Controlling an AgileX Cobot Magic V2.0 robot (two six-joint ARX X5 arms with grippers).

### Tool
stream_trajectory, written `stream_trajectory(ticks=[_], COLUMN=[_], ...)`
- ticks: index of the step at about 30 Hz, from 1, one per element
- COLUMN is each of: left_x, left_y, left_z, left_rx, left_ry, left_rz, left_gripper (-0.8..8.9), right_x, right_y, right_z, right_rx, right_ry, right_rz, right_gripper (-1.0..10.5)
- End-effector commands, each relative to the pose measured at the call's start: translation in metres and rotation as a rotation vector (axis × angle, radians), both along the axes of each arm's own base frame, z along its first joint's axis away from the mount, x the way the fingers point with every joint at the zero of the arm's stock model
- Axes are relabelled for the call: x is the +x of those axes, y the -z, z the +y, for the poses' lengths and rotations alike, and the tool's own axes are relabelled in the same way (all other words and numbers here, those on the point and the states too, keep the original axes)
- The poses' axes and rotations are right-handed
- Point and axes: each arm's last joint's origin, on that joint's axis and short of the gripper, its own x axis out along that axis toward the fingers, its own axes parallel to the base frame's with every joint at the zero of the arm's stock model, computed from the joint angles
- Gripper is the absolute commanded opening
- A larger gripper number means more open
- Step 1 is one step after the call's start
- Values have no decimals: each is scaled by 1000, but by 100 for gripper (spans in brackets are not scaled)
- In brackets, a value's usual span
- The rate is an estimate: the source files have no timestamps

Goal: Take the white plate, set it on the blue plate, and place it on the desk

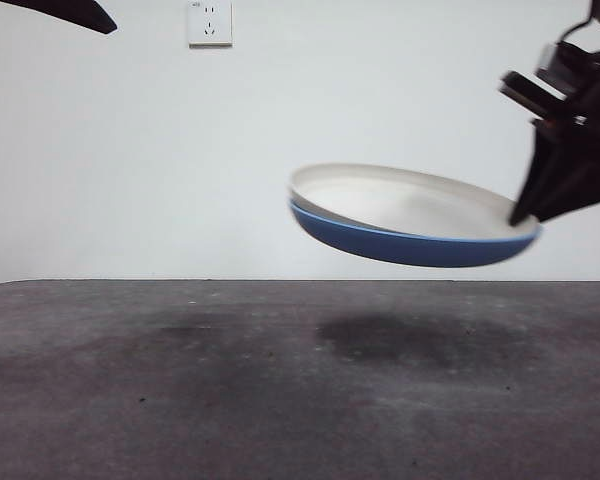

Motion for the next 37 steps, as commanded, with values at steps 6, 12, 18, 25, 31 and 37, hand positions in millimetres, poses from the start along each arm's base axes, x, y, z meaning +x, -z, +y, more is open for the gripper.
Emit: stream_trajectory(ticks=[6, 12, 18, 25, 31, 37], left_x=[1, 1, 1, 1, 1, 1], left_y=[-3, -3, -3, -3, -3, -3], left_z=[-2, -2, -2, -2, -2, -2], left_rx=[-5, -5, -5, -5, -5, -5], left_ry=[13, 13, 13, 13, 13, 13], left_rz=[-18, -17, -17, -17, -17, -16], left_gripper=[401, 401, 401, 401, 401, 401], right_x=[14, 28, 43, 55, 56, 55], right_y=[0, 18, 41, 61, 65, 66], right_z=[38, 64, 79, 83, 83, 84], right_rx=[41, 7, -11, -35, -52, -52], right_ry=[-39, -63, -59, -48, -39, -49], right_rz=[-6, 30, 79, 133, 139, 155], right_gripper=[7, 7, 7, 7, 8, 229])
